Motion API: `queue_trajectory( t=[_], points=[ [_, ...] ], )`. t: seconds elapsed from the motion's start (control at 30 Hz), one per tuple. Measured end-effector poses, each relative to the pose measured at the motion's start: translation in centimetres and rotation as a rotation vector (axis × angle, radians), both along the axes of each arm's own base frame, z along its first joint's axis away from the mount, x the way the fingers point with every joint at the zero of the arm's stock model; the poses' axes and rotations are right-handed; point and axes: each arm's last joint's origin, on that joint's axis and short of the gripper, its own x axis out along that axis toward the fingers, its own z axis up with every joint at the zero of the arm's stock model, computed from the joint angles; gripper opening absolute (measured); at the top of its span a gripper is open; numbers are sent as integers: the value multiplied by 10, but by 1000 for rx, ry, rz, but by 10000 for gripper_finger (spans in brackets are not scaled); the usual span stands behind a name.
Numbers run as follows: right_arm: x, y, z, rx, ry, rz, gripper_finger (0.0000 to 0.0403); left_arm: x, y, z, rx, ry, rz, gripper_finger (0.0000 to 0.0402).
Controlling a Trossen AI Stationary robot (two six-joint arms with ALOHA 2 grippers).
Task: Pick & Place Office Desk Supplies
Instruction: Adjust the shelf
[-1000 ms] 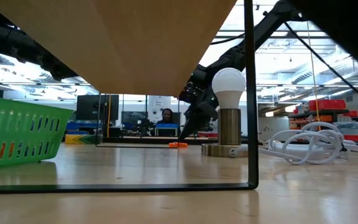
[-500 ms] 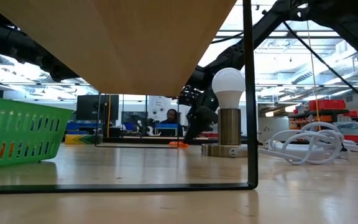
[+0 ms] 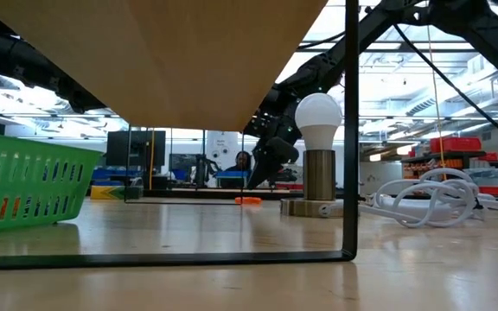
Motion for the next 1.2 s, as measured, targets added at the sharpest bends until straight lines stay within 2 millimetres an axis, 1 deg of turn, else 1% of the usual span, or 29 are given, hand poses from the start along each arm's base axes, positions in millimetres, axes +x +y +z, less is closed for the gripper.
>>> queue_trajectory(
  t=[0.3,0.6,0.73,0.8,0.87,1.0,1.13,1.2],
  points=[
    [-5,-1,-3,-5,61,-32,0,0,0,0,-17,-7,-12,252],
    [-14,-1,-7,-56,189,-43,0,0,0,0,-18,-7,-13,252],
    [-13,-3,-6,-58,150,-1,0,0,0,0,-21,-9,-12,252],
    [-13,-6,-5,-32,114,16,0,0,0,0,-22,-9,-12,252],
    [-15,-10,0,10,77,15,0,0,0,0,-22,-9,-12,252],
    [-15,-24,15,23,-49,-29,0,0,0,0,-22,-8,-12,252],
    [-22,-40,12,82,-88,-39,0,0,-1,0,-26,-8,-21,252],
    [-26,-43,10,117,-85,-37,0,0,-1,0,-30,-7,-30,252]
  ],
)
